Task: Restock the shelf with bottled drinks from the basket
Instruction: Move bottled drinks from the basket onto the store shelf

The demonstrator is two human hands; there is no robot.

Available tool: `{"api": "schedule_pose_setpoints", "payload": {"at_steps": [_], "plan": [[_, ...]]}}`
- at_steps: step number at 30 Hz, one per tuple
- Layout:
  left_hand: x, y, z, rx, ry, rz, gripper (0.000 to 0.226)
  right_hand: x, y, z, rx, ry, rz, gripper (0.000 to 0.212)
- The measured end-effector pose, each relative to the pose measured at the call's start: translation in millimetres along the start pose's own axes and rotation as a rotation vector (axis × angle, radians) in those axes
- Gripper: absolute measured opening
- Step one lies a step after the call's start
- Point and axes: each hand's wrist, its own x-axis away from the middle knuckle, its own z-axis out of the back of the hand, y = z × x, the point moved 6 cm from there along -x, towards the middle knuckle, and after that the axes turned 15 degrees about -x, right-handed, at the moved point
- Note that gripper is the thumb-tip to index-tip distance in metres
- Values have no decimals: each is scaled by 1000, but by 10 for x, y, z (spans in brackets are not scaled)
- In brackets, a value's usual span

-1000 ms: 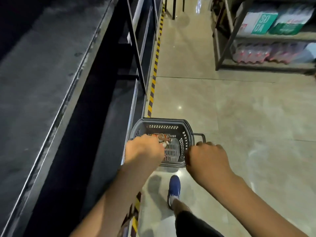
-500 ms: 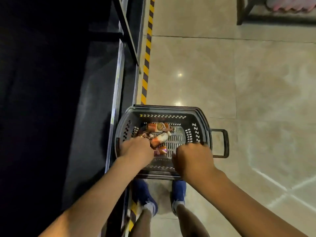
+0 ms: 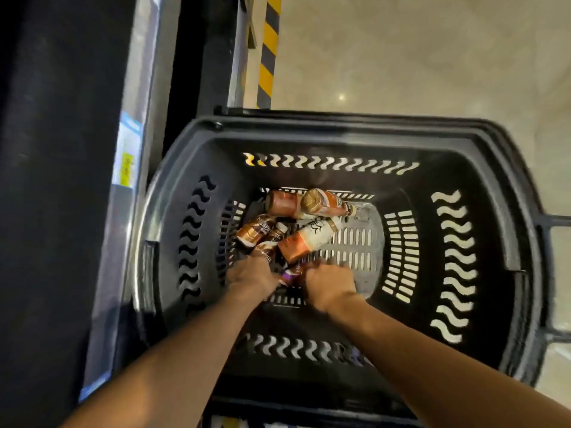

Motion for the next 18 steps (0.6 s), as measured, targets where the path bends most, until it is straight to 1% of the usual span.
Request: {"api": "schedule_pose_setpoints", "payload": {"at_steps": [3, 5, 7, 9, 10, 11, 12, 14, 16, 18], "plan": [[-531, 131, -356, 26, 44, 58, 73, -628, 81, -399, 32, -1, 30, 41], [-806, 208, -490, 21, 106, 140, 86, -936, 103, -628, 24, 32, 45, 42], [-979, 264, -583, 33, 145, 213, 89, -1105, 87, -814, 1, 165, 68, 43], [-1095, 289, -670, 53, 184, 227, 83, -1156, 51, -975, 16, 254, 82, 36], [-1132, 284, -705, 65, 224, 224, 78, -1160, 51, -1018, 9, 268, 82, 32], [-1161, 266, -730, 76, 271, 225, 74, -1165, 59, -1034, -9, 260, 88, 35], [-1173, 252, -743, 83, 316, 227, 70, -1170, 74, -1028, -22, 233, 100, 43], [-1185, 248, -742, 80, 367, 219, 64, -1180, 131, -978, 0, 233, 158, 59], [-1198, 246, -711, 63, 358, 194, 58, -1187, 167, -910, 21, 209, 221, 61], [-1163, 225, -667, 60, 307, 147, 56, -1181, 167, -861, 9, 142, 193, 60]]}}
